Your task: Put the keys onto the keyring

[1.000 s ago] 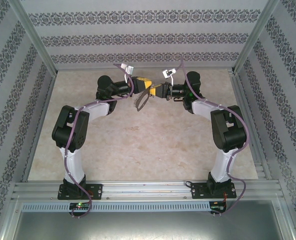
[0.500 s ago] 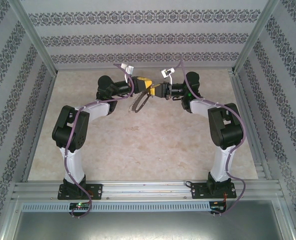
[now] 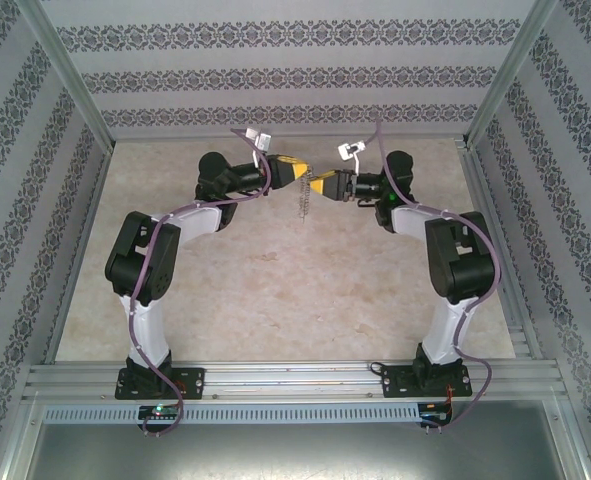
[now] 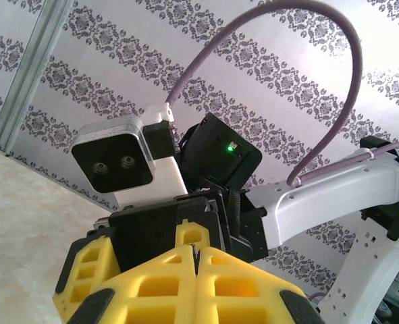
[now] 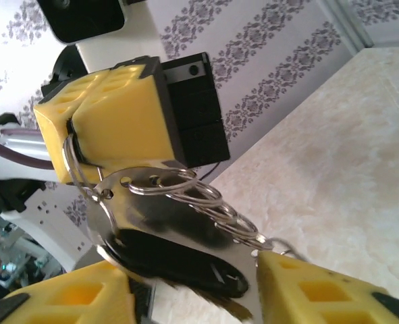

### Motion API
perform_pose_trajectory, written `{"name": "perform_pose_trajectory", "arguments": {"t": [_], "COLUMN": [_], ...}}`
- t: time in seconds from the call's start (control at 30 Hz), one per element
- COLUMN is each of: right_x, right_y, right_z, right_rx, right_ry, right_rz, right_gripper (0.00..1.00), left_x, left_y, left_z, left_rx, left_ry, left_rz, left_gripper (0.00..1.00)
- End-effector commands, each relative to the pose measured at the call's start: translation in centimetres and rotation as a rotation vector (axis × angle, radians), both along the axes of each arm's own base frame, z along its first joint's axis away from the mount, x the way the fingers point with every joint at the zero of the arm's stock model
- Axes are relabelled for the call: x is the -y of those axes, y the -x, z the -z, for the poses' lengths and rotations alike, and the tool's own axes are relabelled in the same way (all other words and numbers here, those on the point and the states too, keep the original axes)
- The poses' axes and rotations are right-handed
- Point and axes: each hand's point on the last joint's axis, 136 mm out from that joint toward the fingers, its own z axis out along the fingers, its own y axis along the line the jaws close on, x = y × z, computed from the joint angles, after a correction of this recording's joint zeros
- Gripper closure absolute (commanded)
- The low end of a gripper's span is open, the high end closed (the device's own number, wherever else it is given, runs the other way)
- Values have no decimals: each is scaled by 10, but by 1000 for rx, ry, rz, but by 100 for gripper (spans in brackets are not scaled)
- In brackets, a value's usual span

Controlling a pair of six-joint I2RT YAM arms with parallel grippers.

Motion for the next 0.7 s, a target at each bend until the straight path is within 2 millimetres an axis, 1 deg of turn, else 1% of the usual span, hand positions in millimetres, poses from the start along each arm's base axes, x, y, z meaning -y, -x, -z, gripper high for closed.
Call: {"name": "perform_pose_trajectory", "arguments": {"t": [0.0,0.13,0.23,0.47,0.67], "right_x": [19,39,46,37,16], "right_y": [6,10,9,1,0], "right_z": [-18,-23,-30,-57,-69], "right_rx": [72,80,87,112,132], "right_ry": [-5,-2,-2,-27,-42], "right_rz": [66,144,201,249,216], "right_gripper": [47,43,43,44,46], "left_x": [1,2,2,2,2], "left_y": [14,13,13,14,15], "left_z": [-26,-25,-24,-24,-27], "left_rx": [120,113,113,111,114], "left_ry": [24,29,29,32,35], "left_rz": [22,22,25,31,36], "left_gripper": [100,100,100,100,100]}}
